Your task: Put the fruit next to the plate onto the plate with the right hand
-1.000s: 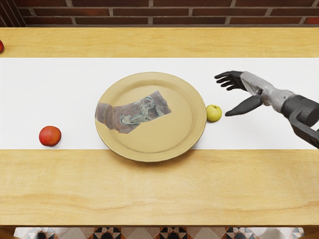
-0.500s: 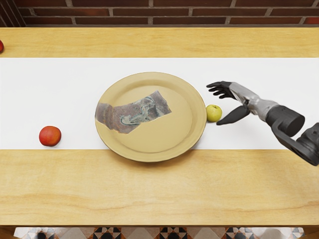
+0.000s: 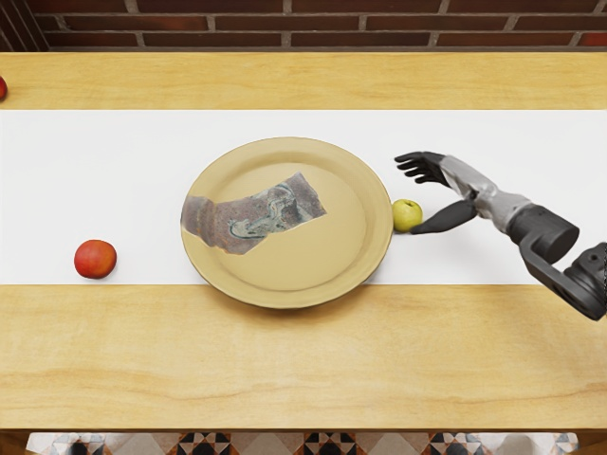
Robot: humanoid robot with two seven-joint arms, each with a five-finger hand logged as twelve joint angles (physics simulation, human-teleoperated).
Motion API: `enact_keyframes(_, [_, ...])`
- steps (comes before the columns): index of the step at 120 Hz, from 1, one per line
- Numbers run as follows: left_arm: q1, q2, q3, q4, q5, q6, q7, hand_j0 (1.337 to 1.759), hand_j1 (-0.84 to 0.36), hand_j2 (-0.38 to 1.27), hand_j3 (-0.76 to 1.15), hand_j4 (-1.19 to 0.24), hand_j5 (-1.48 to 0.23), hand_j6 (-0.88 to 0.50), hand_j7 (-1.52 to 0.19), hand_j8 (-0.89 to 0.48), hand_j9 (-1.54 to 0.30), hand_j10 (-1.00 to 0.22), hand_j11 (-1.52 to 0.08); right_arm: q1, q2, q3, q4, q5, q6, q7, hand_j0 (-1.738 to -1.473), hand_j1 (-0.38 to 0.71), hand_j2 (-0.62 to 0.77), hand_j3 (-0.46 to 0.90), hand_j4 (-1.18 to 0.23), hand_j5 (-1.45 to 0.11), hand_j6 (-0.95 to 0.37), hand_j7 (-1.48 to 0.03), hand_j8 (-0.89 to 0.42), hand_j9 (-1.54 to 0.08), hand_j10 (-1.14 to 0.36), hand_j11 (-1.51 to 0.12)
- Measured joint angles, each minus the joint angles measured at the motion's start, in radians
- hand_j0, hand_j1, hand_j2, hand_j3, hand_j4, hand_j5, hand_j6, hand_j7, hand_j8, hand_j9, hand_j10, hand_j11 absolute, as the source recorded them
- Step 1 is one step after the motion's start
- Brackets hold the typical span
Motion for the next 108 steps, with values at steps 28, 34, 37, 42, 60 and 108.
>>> enact_keyframes(28, [0.000, 0.000, 0.000, 0.000, 0.000, 0.000, 0.000, 1.658, 0.06, 0.05, 0.00, -0.25, -0.32, -0.25, -0.32, -0.25, -0.32, -0.24, -0.32, 0.001, 0.050, -0.022, -0.091, 0.004, 0.001, 0.048, -1.658, -0.03, -0.05, 0.00, -0.27, -0.35, -0.28, -0.35, -0.27, -0.35, -0.27, -0.35])
enact_keyframes(34, [0.000, 0.000, 0.000, 0.000, 0.000, 0.000, 0.000, 1.658, 0.06, 0.05, 0.00, -0.25, -0.32, -0.25, -0.32, -0.25, -0.32, -0.24, -0.32, 0.002, 0.055, -0.030, -0.099, 0.004, 0.001, 0.056, -1.658, -0.02, -0.05, 0.00, -0.28, -0.35, -0.28, -0.35, -0.28, -0.35, -0.27, -0.35])
enact_keyframes(37, [0.000, 0.000, 0.000, 0.000, 0.000, 0.000, 0.000, 1.658, 0.06, 0.05, 0.00, -0.25, -0.32, -0.25, -0.32, -0.25, -0.32, -0.25, -0.32, 0.003, 0.057, -0.033, -0.102, 0.004, 0.001, 0.061, -1.658, -0.02, -0.05, 0.00, -0.28, -0.36, -0.28, -0.36, -0.28, -0.36, -0.28, -0.36])
enact_keyframes(42, [0.000, 0.000, 0.000, 0.000, 0.000, 0.000, 0.000, 1.658, 0.06, 0.05, 0.00, -0.25, -0.32, -0.25, -0.32, -0.25, -0.32, -0.25, -0.32, 0.003, 0.059, -0.037, -0.105, 0.004, 0.001, 0.068, -1.658, -0.02, -0.05, 0.00, -0.28, -0.36, -0.28, -0.36, -0.28, -0.36, -0.28, -0.36])
enact_keyframes(60, [0.000, 0.000, 0.000, 0.000, 0.000, 0.000, 0.000, 1.658, 0.06, 0.05, 0.00, -0.25, -0.32, -0.25, -0.32, -0.25, -0.32, -0.25, -0.32, 0.004, 0.066, -0.054, -0.118, 0.005, 0.002, 0.091, -1.658, -0.01, -0.05, 0.00, -0.29, -0.37, -0.29, -0.37, -0.29, -0.37, -0.29, -0.37])
enact_keyframes(108, [0.000, 0.000, 0.000, 0.000, 0.000, 0.000, 0.000, 1.658, 0.06, 0.05, 0.00, -0.25, -0.32, -0.25, -0.32, -0.25, -0.32, -0.24, -0.32, 0.009, 0.100, -0.068, -0.176, 0.003, 0.000, 0.136, -1.658, 0.07, -0.07, 0.00, -0.35, -0.45, -0.35, -0.45, -0.35, -0.45, -0.35, -0.45])
